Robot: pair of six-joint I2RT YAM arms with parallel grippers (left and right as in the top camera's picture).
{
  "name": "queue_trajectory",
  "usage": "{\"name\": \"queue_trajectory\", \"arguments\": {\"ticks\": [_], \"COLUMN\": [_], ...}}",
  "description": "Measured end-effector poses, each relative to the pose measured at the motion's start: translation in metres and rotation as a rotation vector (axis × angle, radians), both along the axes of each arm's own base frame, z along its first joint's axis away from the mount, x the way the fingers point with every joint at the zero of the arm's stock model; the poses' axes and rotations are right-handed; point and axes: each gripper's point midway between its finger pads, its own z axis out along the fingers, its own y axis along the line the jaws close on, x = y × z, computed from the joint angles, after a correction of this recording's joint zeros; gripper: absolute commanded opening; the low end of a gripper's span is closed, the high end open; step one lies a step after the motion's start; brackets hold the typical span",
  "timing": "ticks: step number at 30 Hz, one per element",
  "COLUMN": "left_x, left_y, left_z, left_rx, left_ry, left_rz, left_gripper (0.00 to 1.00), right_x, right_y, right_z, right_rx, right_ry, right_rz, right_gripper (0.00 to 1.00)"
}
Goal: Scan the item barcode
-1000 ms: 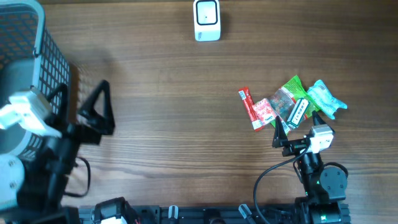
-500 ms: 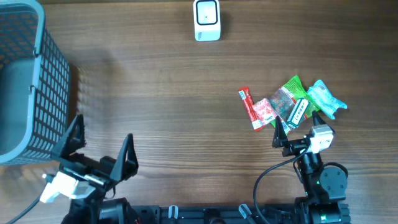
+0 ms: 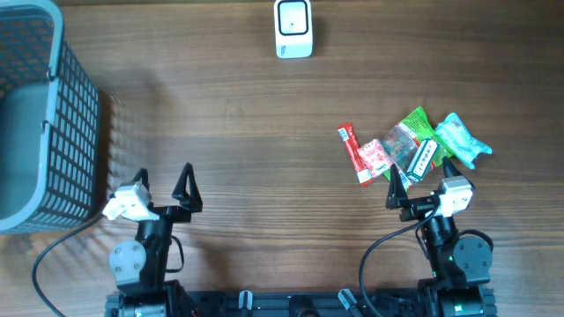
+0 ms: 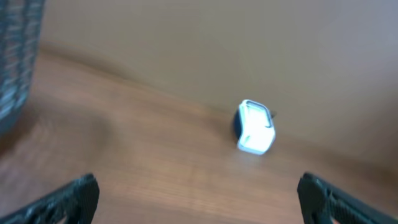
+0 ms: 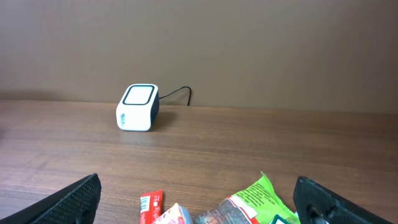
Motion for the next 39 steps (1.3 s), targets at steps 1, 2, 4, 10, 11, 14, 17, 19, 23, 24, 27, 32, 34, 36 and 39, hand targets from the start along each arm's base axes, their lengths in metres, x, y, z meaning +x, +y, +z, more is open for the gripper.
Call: {"name": "queue_trajectory", "arguments": {"ticks": [1,2,4,10,11,14,17,19,23,24,27,32,34,36,39], "left_x": [0.0002,0.0003,0.0004,0.0005,0.0005,0.0005,0.0005,0.0005,0.0005,0.0005,0.0005,0.0005,0.0005,0.0005,0.0005], "left_y": [0.0032,0.0037,0.002,-0.0014,-0.0014,-0.0014,-0.0013,-0.0013,-0.0013,-0.0013,-0.0013,-0.0009,-0.0009,-0.0009,-0.0008], "left_z": [-0.0008,-0.001,-0.0013,-0.0016,-0.0016,-0.0016,-0.0016,-0.0016,-0.0016,-0.0016,-0.0016,-0.0016,-0.0016,-0.0016,-0.0016], "left_rx": [0.024,0.051,0.125,0.252,0.259,0.263,0.264,0.264,0.264,0.267,0.267,0.267,0.268,0.268,0.268], "left_ry": [0.003,0.003,0.002,-0.003,-0.003,-0.003,-0.003,-0.003,-0.003,-0.004,-0.004,-0.003,-0.003,-0.003,-0.003], "left_rz": [0.019,0.022,0.015,-0.004,-0.004,-0.005,-0.004,-0.004,-0.004,-0.004,-0.004,-0.002,-0.002,-0.002,-0.001], "left_gripper": [1.0,1.0,1.0,1.0,1.0,1.0,1.0,1.0,1.0,1.0,1.0,1.0,1.0,1.0,1.0], "right_x": [0.0,0.0,0.0,0.0,0.0,0.0,0.0,0.0,0.0,0.0,0.0,0.0,0.0,0.0,0.0], "right_y": [-0.0001,-0.0001,-0.0001,0.0,-0.0001,-0.0001,0.0,-0.0001,-0.0001,0.0,-0.0001,0.0,-0.0001,0.0,-0.0001], "right_z": [0.0,0.0001,0.0,0.0,0.0,0.0,0.0001,0.0,0.0,0.0,0.0,0.0,0.0,0.0,0.0], "right_rx": [0.0,0.0,0.0,0.0,0.0,0.0,0.0,0.0,0.0,0.0,0.0,0.0,0.0,0.0,0.0], "right_ry": [0.0,0.0,0.0,0.0,0.0,0.0,0.0,0.0,0.0,0.0,0.0,0.0,0.0,0.0,0.0], "right_rz": [0.0,0.0,0.0,0.0,0.0,0.0,0.0,0.0,0.0,0.0,0.0,0.0,0.0,0.0,0.0], "right_gripper": [1.0,1.0,1.0,1.0,1.0,1.0,1.0,1.0,1.0,1.0,1.0,1.0,1.0,1.0,1.0]}}
